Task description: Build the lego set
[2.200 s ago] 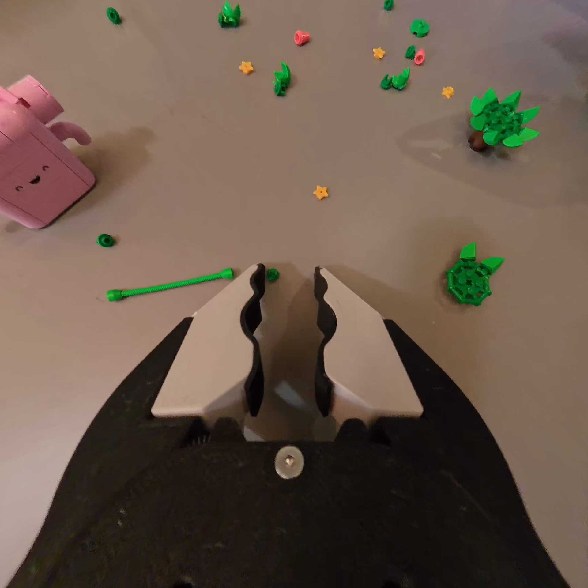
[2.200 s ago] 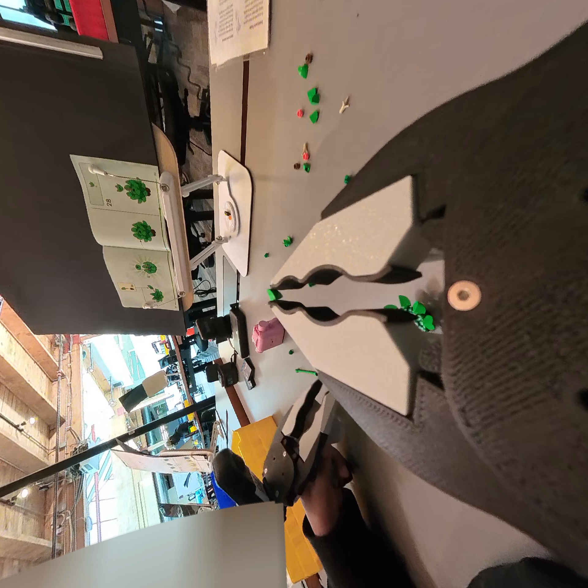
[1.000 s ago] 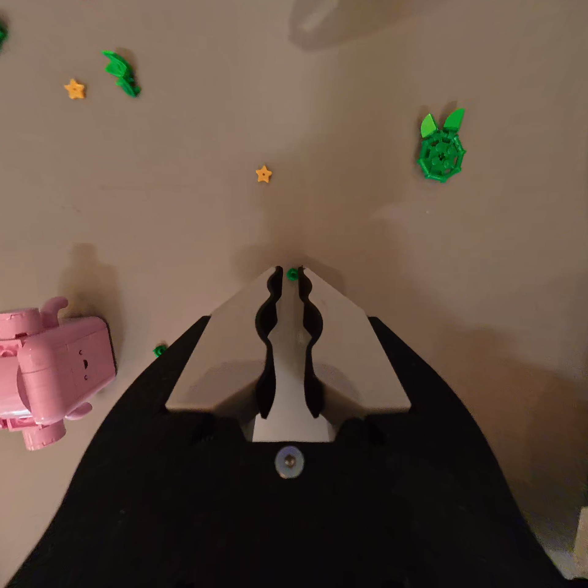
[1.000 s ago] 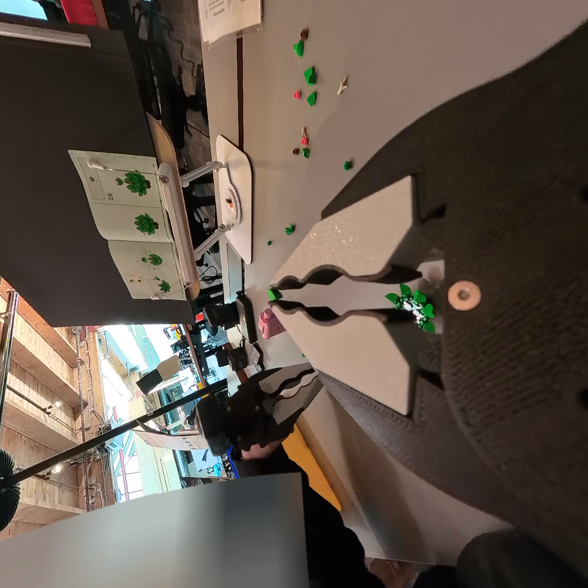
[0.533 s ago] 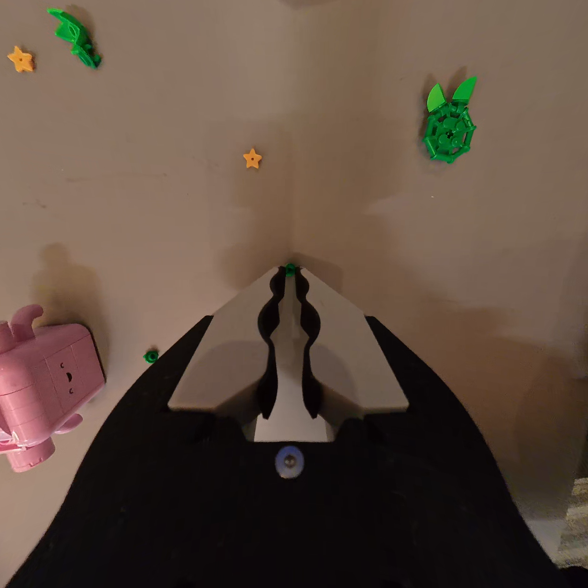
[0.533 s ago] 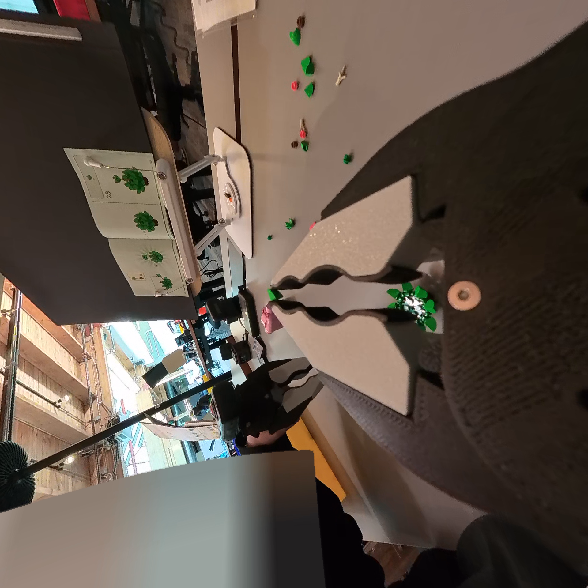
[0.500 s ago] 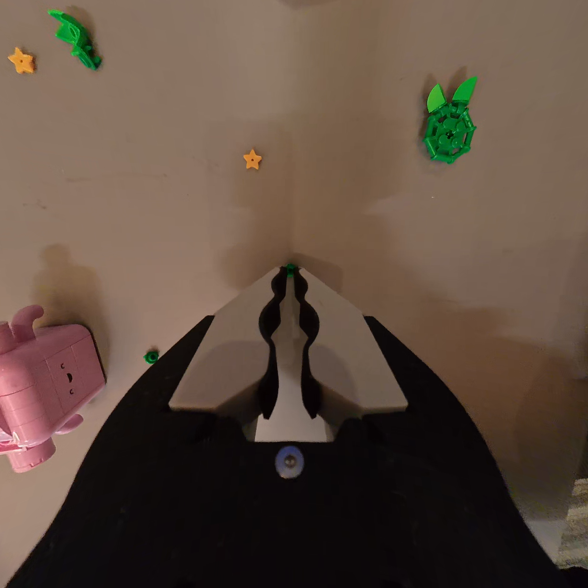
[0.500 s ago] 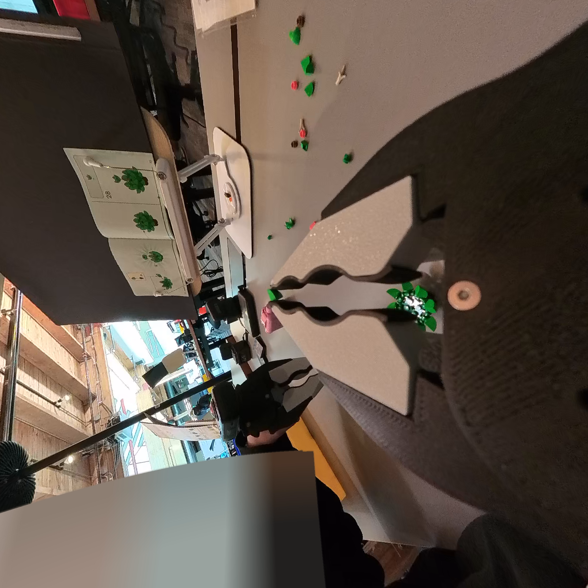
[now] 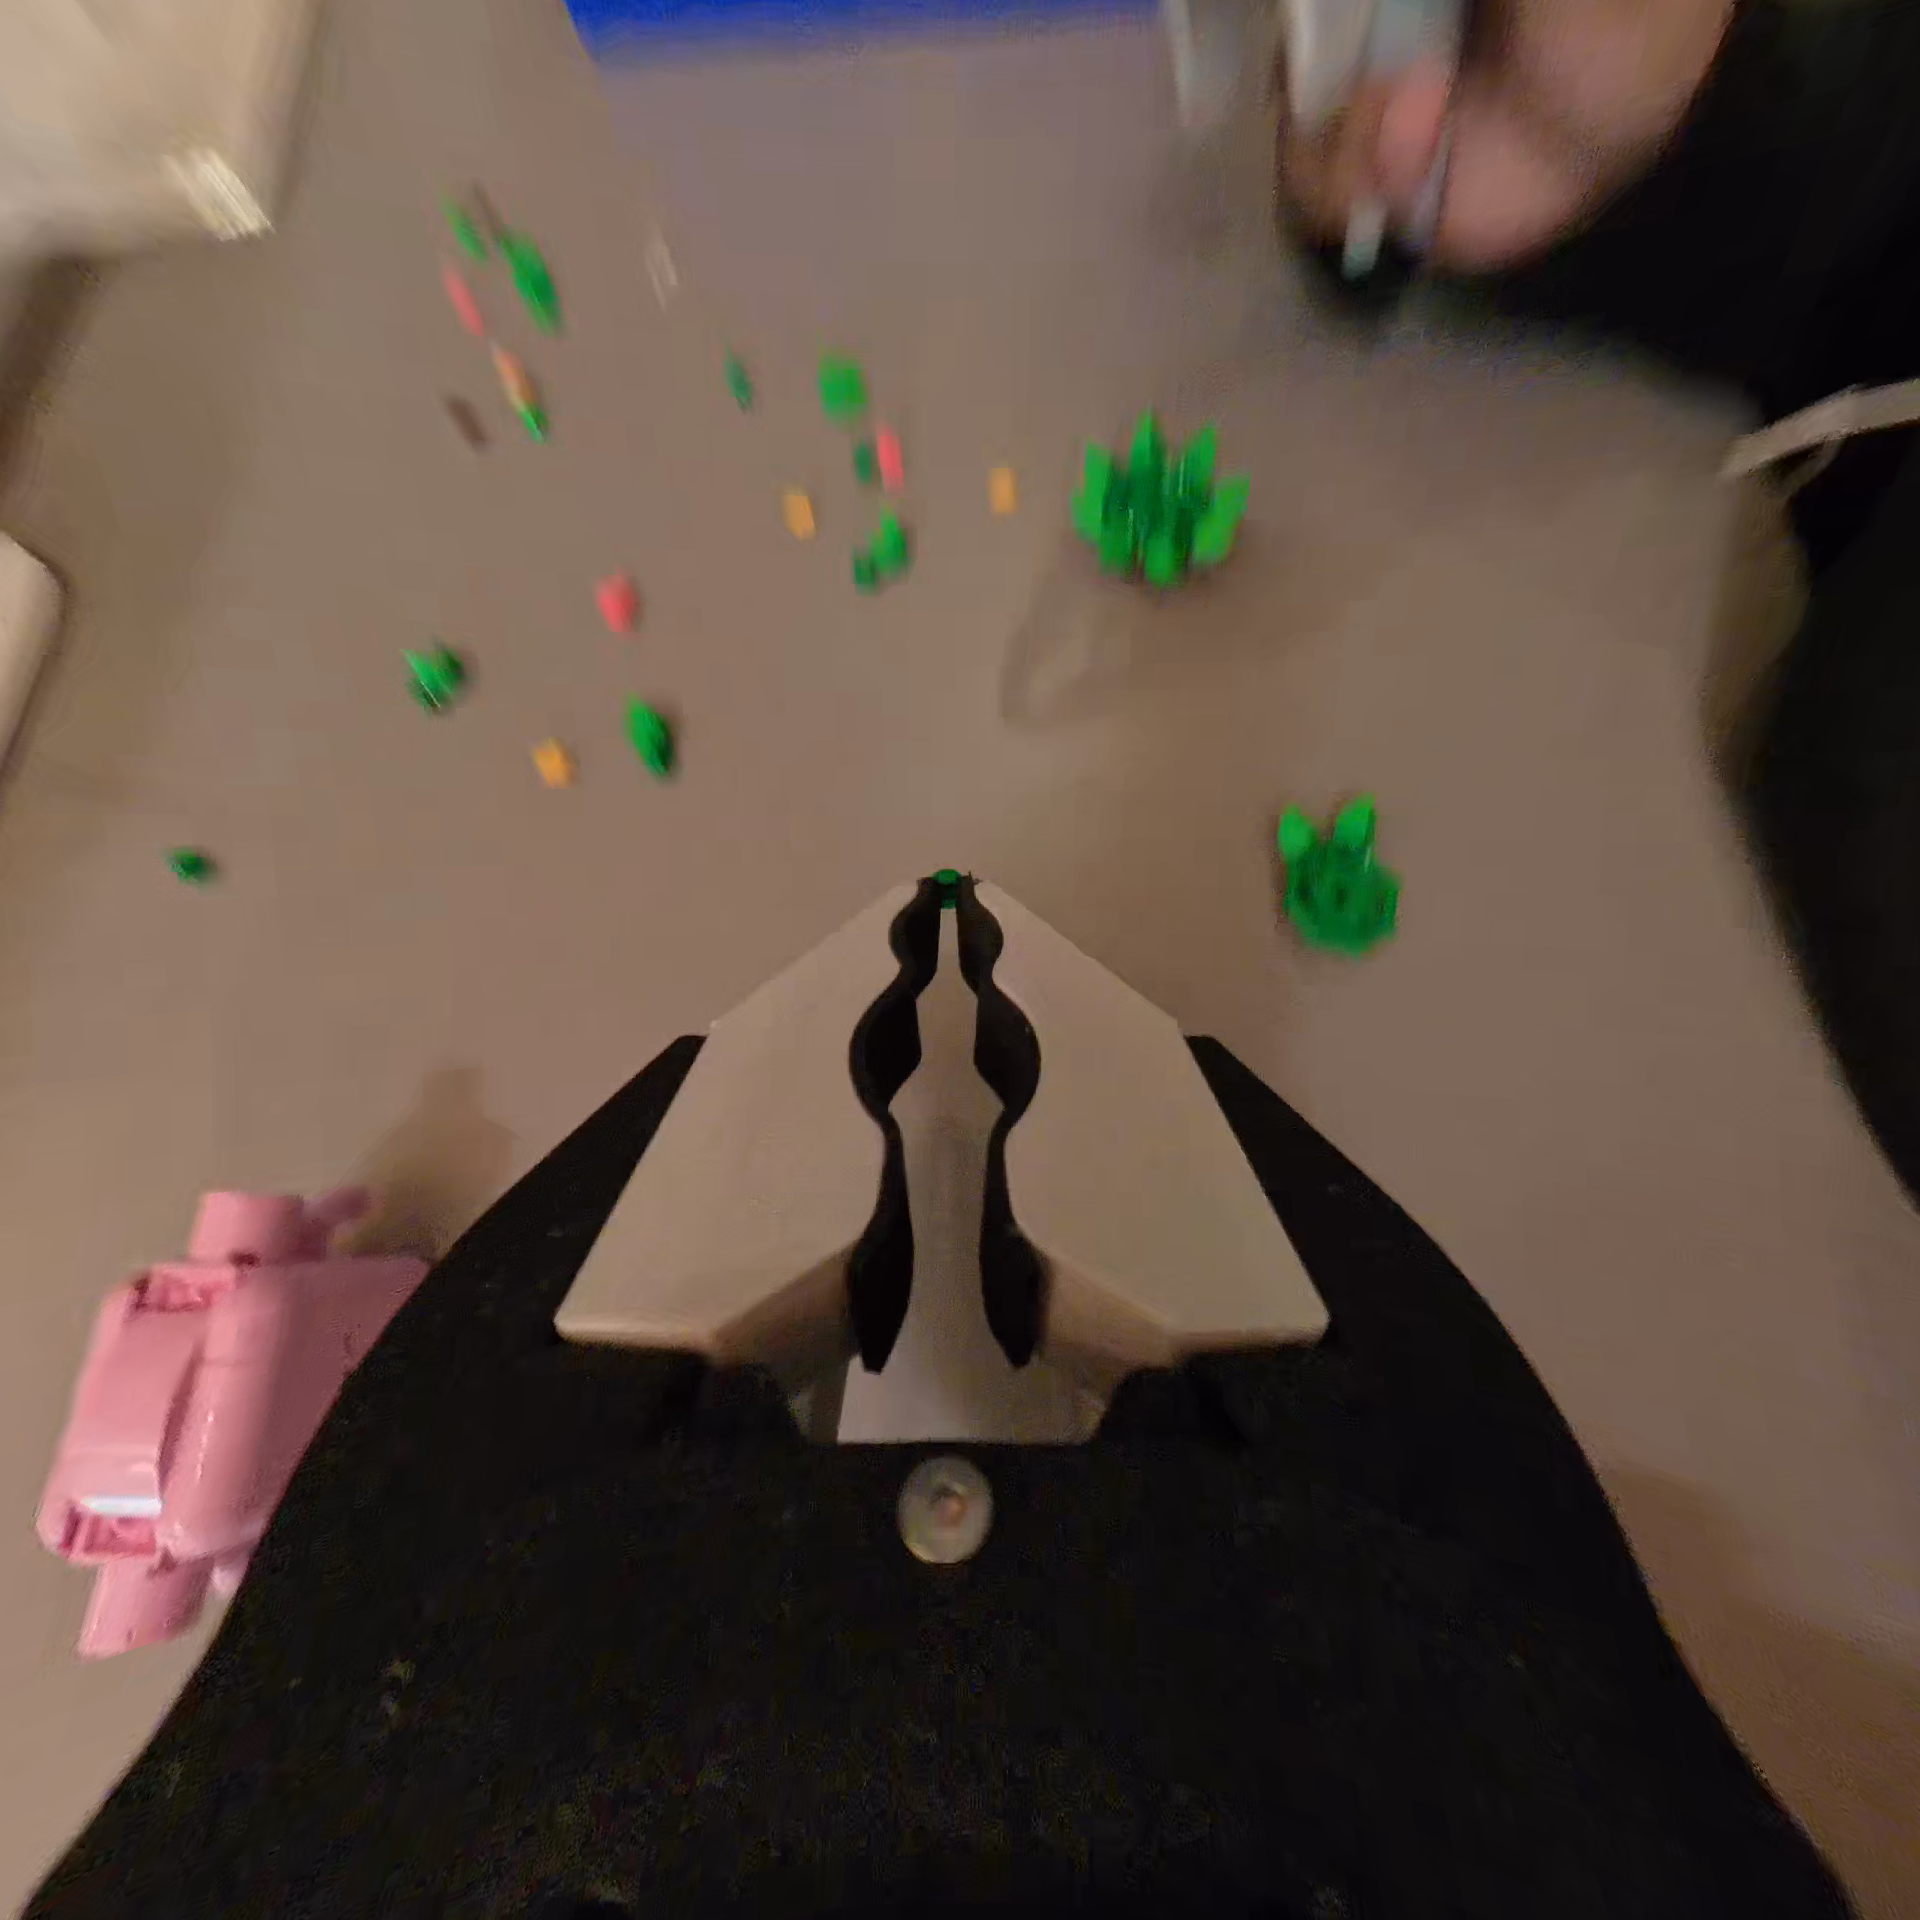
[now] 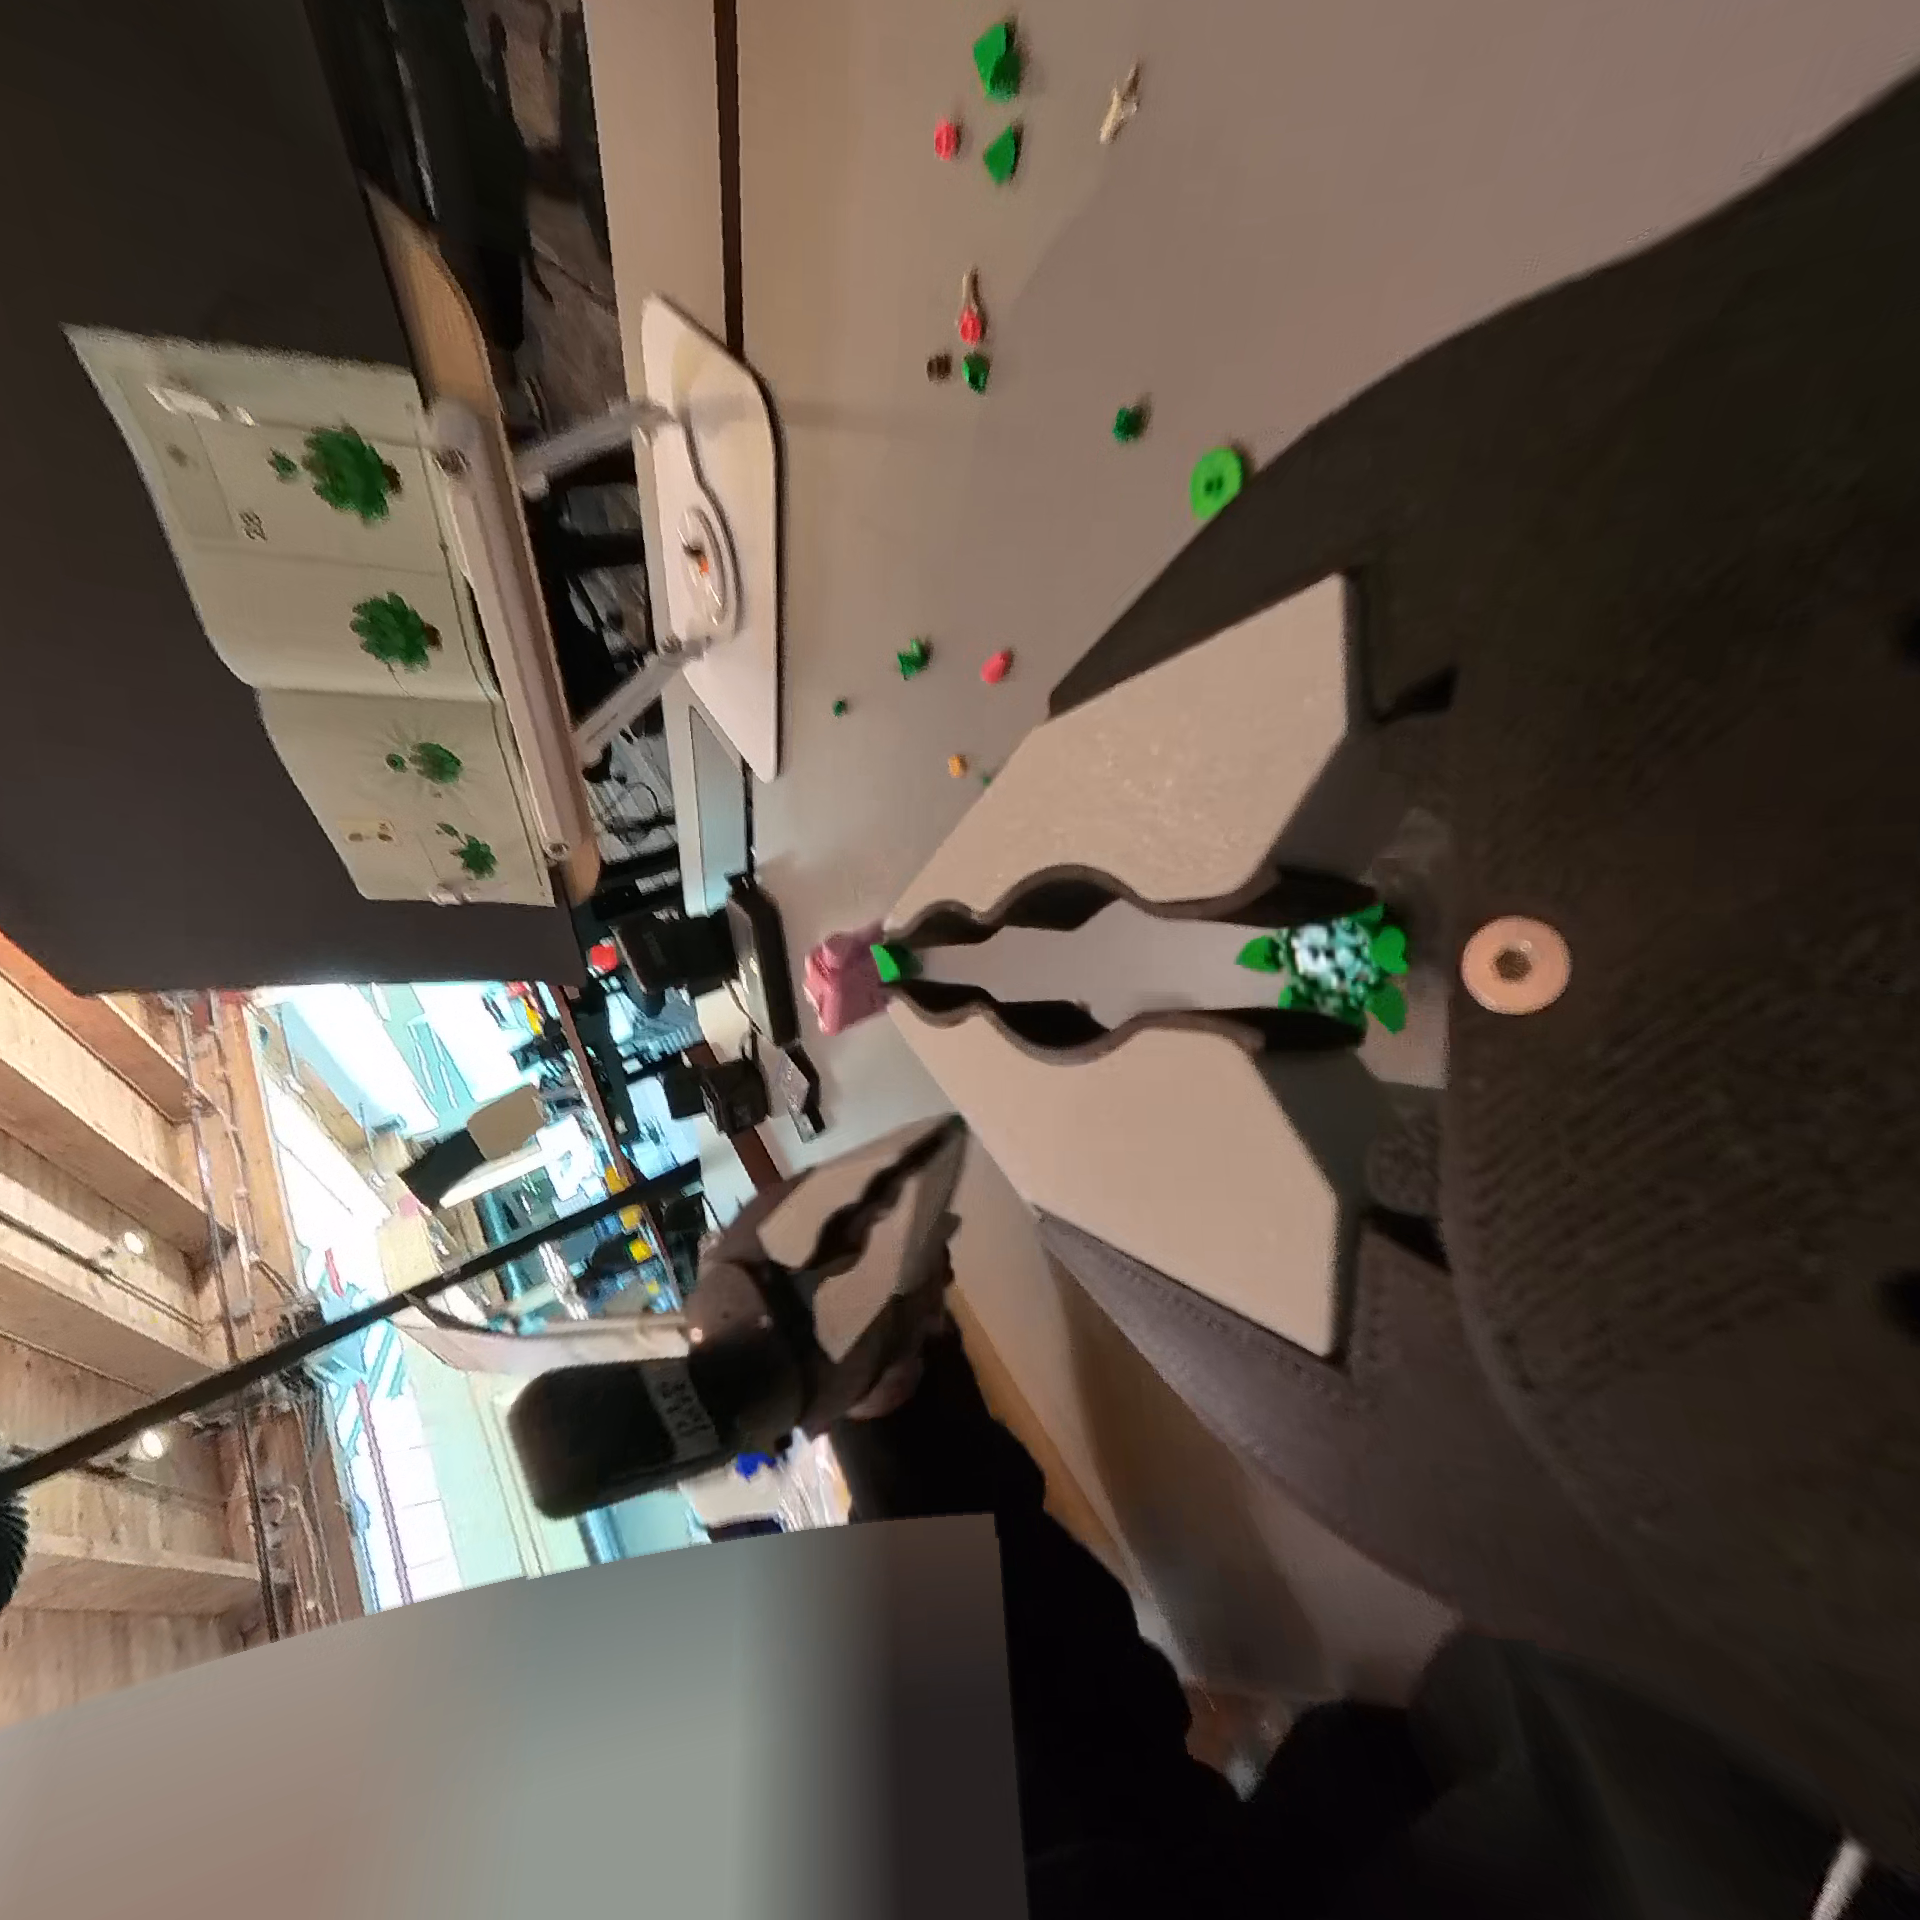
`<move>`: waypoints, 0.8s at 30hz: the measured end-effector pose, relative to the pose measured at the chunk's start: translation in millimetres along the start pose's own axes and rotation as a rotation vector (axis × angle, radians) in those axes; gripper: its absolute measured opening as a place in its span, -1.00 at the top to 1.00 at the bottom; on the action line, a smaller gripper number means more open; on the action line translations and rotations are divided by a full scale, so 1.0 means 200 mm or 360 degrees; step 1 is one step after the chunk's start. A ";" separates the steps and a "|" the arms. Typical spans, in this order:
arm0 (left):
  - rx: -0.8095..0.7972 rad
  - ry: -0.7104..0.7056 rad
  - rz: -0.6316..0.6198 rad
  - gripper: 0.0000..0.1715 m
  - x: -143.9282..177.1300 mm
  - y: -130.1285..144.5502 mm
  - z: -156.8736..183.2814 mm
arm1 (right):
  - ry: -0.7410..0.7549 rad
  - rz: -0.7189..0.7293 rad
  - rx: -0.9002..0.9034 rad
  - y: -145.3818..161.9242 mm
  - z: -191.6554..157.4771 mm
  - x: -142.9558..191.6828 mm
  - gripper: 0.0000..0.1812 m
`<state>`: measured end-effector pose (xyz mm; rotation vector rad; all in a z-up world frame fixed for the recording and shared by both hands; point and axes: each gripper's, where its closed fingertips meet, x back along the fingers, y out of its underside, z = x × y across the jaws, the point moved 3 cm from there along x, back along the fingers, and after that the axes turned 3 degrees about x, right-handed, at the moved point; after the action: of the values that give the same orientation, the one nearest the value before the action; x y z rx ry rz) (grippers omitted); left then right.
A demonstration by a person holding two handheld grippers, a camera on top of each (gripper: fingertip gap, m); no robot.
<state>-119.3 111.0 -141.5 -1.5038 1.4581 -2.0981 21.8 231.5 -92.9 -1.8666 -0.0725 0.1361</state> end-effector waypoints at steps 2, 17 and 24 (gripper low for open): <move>-0.0062 -0.0092 0.0331 1.00 0.04 -0.13 0.05 | -0.0165 -0.0053 -0.0089 0.04 -0.08 -0.05 0.95; -0.0347 -0.0042 0.0802 1.00 0.00 -0.36 0.35 | -0.1130 -0.0257 -0.1268 0.16 -0.38 -0.17 0.96; -0.0259 0.0036 0.0870 1.00 0.00 -0.38 0.37 | -0.1179 -0.0229 -0.1330 0.14 -0.38 -0.16 0.96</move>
<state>-32.7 104.9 -81.9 -0.9689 1.8276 -1.7042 -0.6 148.0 -96.9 -2.5229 -0.8844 0.7891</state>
